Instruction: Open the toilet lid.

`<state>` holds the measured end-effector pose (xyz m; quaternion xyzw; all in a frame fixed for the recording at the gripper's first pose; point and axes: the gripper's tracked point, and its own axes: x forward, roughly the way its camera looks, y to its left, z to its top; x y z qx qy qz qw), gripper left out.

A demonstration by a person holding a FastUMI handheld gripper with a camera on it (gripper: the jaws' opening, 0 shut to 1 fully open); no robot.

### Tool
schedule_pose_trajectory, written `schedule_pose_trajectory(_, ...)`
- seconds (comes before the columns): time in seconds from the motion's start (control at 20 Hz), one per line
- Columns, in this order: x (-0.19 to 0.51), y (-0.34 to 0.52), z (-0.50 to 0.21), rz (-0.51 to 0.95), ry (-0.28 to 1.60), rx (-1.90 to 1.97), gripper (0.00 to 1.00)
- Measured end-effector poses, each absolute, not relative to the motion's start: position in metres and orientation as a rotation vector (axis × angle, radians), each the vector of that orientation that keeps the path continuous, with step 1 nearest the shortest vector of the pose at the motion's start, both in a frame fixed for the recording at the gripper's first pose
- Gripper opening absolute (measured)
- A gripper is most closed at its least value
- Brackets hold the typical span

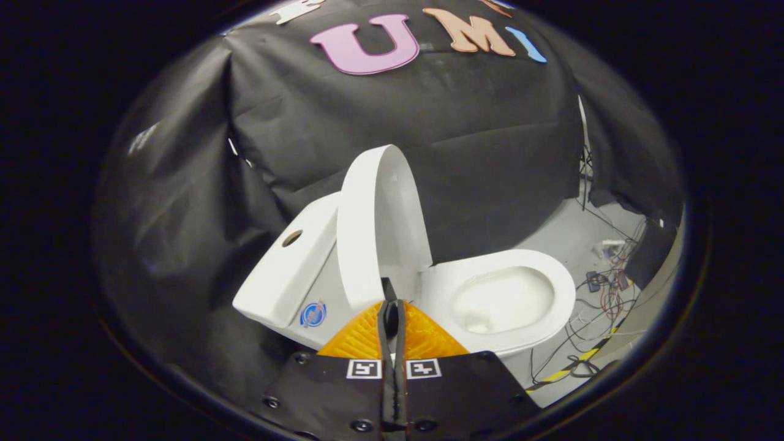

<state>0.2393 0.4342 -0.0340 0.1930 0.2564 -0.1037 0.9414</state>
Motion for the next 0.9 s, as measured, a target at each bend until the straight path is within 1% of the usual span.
schedule_pose_trajectory(0.5, 0.255, 0.471, -0.030, -0.149, 0.501, 0.330, 0.01)
schedule_pose_trajectory(0.9, 0.271, 0.503, -0.030, -0.133, 0.493, 0.228, 0.01)
